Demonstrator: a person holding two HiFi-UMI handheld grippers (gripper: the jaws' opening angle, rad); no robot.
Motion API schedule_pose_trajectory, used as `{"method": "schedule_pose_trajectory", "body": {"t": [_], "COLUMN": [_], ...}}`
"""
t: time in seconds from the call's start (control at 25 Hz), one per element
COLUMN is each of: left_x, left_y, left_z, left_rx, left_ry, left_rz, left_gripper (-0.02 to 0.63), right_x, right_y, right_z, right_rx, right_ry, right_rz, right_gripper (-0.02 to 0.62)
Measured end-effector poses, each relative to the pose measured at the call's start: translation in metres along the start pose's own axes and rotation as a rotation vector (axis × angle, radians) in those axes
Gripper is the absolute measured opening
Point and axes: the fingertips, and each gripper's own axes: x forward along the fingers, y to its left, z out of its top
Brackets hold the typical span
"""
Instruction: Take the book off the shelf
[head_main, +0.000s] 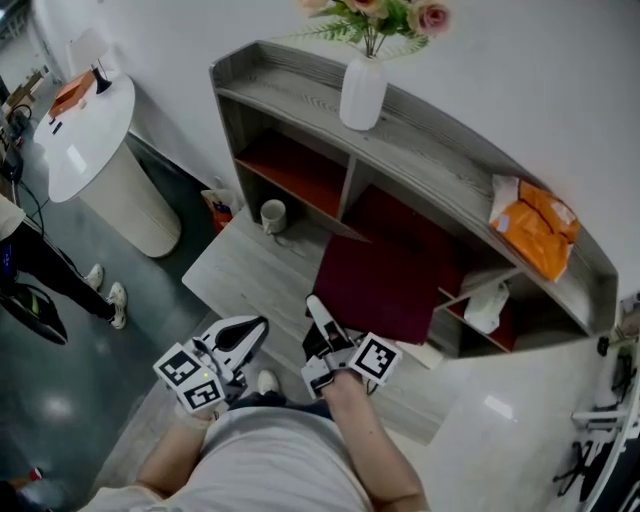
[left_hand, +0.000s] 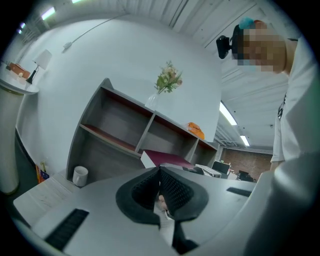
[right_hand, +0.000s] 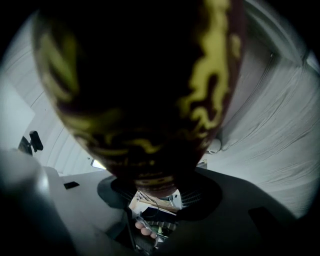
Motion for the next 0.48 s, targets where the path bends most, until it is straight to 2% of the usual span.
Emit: {"method": "schedule_pose_trajectory", "body": {"t": [0.2,0.48], "left_x": [0.008,0.033], "left_y": [-0.005,-0.017], "left_z": [-0.005,-0.011], "left_rx": [-0.004,-0.005], "left_ry": [0.019,0.055], "left_rz": [-0.051,-0.142], "left_gripper": [0.015,0.015], "right_x": [-0.016,-0.053], "right_y": [-0.002,-0.004], "right_z": [-0.015,-0.003], "right_rx": [-0.037,-0.177], "right_ry": [0.02,0.003], "right_rz": [-0.032,-0.131], "right_gripper": [0.224,0.224]}}
